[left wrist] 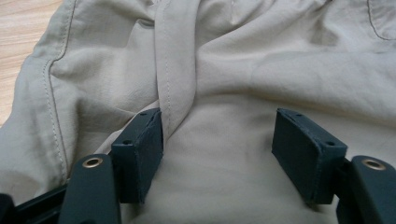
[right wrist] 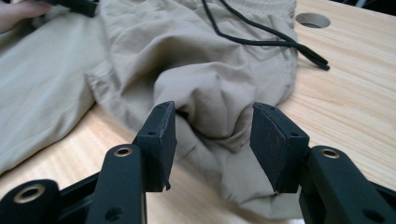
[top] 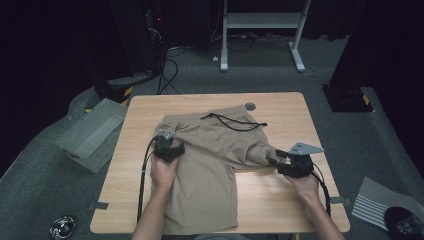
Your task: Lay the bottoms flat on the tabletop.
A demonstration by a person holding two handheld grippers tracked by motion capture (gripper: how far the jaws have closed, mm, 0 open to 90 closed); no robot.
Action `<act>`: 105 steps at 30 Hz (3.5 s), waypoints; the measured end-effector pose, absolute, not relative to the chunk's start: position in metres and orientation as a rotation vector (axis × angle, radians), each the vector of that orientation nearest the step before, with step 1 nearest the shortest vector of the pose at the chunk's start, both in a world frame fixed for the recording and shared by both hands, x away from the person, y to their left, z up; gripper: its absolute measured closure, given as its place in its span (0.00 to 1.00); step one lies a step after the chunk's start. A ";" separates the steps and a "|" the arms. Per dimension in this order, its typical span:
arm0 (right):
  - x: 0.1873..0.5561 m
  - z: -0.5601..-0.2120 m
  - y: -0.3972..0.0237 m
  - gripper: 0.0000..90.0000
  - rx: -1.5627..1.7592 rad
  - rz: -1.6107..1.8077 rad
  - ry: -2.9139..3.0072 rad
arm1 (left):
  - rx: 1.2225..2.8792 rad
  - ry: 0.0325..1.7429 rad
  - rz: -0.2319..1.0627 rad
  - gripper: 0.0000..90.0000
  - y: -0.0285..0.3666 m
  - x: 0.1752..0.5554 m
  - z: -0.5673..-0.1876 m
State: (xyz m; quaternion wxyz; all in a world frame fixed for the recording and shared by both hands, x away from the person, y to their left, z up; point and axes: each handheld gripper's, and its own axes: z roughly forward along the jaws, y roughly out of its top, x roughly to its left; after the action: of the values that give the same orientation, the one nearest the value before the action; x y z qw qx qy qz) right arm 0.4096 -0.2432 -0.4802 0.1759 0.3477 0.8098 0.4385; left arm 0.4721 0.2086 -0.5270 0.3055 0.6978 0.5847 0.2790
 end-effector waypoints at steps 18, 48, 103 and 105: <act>0.450 -0.465 -0.207 0.99 0.924 1.138 2.361 | 1.897 1.503 0.686 0.38 0.210 0.513 -0.525; 0.458 -0.489 -0.286 0.69 1.331 0.915 2.175 | 1.954 1.381 0.661 0.33 0.197 0.454 -0.527; 0.479 -0.452 -0.244 0.98 1.153 0.988 2.179 | 2.088 1.294 0.674 0.31 0.188 0.432 -0.520; 0.496 -0.460 -0.247 0.98 1.197 0.911 2.172 | 2.081 1.301 0.667 0.31 0.192 0.434 -0.520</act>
State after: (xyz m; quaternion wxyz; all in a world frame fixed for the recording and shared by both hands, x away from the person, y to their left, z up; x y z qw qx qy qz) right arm 0.4957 -0.2469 -0.4603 0.2471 0.4390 0.7966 0.3341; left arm 0.4341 0.1924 -0.5202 0.2948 0.7818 0.4889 0.2507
